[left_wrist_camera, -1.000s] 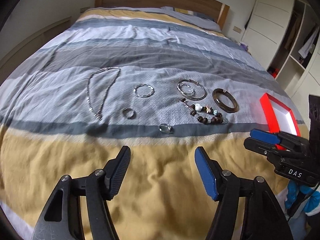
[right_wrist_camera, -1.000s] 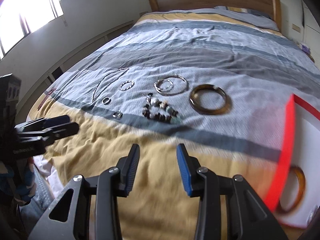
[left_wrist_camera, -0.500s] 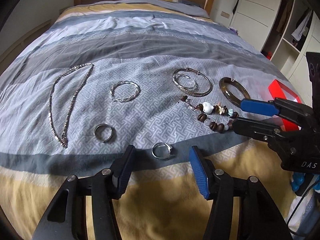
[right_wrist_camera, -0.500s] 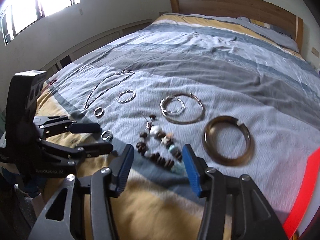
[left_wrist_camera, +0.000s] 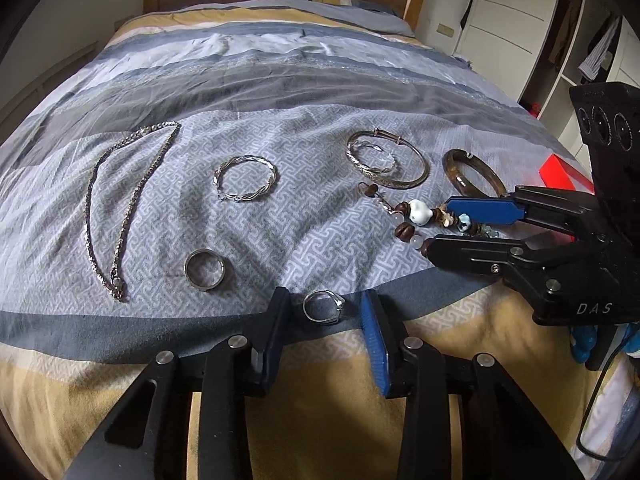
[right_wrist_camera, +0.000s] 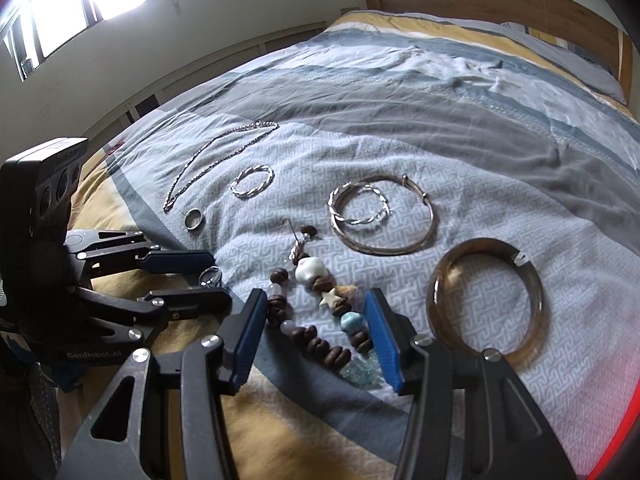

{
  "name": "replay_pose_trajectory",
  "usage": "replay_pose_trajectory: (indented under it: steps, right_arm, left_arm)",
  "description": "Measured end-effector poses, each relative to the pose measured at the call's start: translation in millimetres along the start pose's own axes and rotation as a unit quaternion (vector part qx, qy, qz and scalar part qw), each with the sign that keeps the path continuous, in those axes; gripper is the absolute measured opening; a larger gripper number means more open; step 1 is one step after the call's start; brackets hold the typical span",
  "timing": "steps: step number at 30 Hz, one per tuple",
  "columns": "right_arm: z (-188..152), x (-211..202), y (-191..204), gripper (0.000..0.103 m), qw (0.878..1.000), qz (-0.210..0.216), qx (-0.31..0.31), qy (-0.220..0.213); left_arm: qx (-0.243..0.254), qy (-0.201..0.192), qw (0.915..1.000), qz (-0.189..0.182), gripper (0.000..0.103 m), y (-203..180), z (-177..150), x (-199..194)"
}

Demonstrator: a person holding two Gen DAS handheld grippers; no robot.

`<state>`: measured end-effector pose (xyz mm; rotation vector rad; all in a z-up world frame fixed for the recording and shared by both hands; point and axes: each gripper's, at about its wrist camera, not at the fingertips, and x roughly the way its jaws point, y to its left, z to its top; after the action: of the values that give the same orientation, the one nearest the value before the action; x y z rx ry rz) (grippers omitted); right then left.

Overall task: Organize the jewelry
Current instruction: 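Grasp the silver ring with the left tool while the right tool grasps the beaded bracelet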

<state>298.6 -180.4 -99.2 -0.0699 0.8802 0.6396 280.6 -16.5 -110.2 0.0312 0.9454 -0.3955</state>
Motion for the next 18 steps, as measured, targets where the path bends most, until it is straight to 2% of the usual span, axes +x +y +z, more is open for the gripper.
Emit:
replay_pose_trajectory:
  steps: [3, 9, 18]
  right_arm:
    - [0.5, 2.5, -2.2, 0.049, 1.000, 0.008, 0.001, 0.003]
    - [-1.1, 1.9, -0.8, 0.052, 1.000, 0.018, -0.005, 0.004]
    - [-3.1, 9.7, 2.3, 0.051, 1.000, 0.000, -0.019, 0.020]
  left_arm:
    - [-0.006, -0.002, 1.0000, -0.002, 0.030, 3.2, -1.1, 0.6]
    - [-0.006, -0.007, 1.0000, 0.000, 0.029, 2.8, -3.0, 1.5]
    - [-0.006, -0.014, 0.9999, 0.001, 0.027, 2.3, -6.0, 0.6]
